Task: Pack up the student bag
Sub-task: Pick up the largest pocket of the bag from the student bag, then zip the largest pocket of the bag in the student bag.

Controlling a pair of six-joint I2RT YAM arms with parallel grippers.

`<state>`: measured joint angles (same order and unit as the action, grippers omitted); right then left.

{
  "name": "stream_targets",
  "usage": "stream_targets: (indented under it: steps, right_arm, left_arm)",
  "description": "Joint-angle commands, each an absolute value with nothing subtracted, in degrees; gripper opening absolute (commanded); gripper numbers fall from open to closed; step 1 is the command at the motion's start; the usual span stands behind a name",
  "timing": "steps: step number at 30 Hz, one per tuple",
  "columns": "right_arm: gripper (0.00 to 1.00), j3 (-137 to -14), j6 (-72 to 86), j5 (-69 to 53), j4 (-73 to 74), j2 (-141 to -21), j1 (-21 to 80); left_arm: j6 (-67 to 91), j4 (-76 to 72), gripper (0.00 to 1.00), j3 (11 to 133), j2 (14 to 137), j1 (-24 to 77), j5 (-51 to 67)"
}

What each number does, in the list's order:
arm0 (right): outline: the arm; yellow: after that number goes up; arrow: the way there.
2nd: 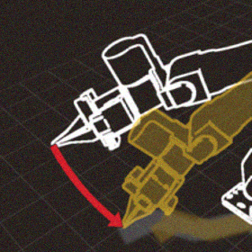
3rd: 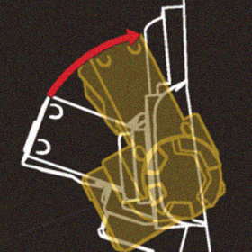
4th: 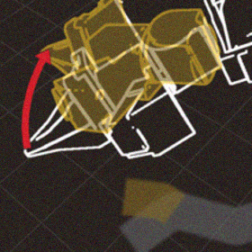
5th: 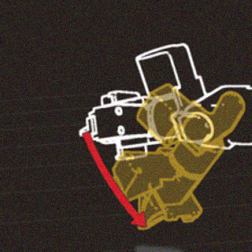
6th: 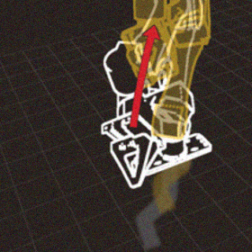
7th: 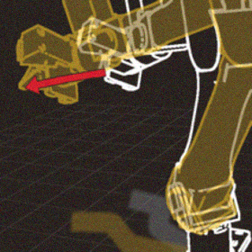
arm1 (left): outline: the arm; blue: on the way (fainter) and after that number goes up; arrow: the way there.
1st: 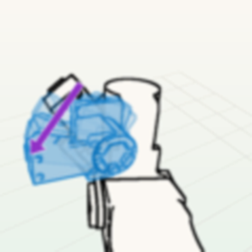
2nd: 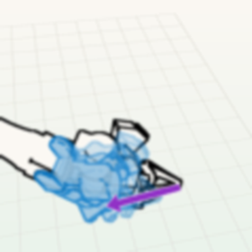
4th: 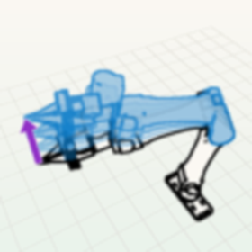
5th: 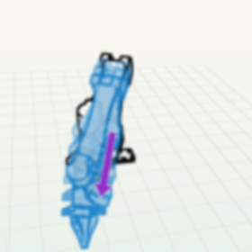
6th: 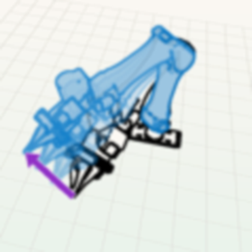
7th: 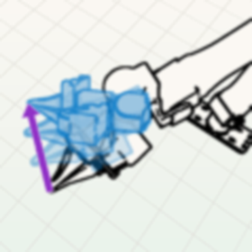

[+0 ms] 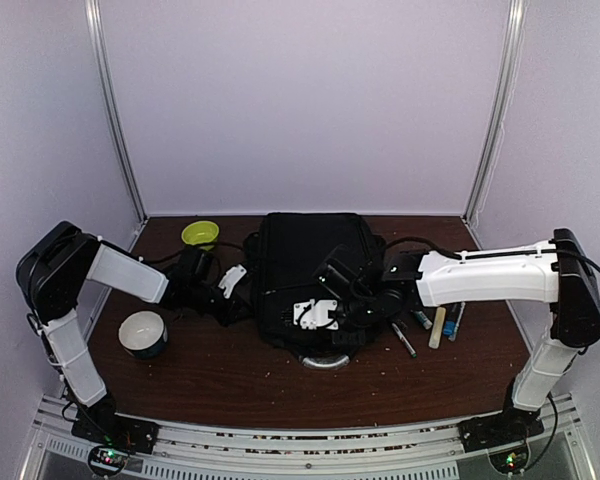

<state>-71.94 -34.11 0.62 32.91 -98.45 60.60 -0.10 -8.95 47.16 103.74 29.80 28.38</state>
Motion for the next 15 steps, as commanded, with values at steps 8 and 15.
stream_targets:
  steps: [8, 15]
  right_arm:
    - [0.4, -87.3, -29.3, -26.7, 41.8, -101.6, 52.2]
    - [0.39, -99.5, -23.8, -22.1, 40.1, -112.5, 51.4]
  left_arm:
    - [3.5, -9.8, 0.0, 40.3, 95.1, 29.9, 24.0]
    - [4.4, -6.8, 0.0, 38.0, 92.4, 31.5, 23.3]
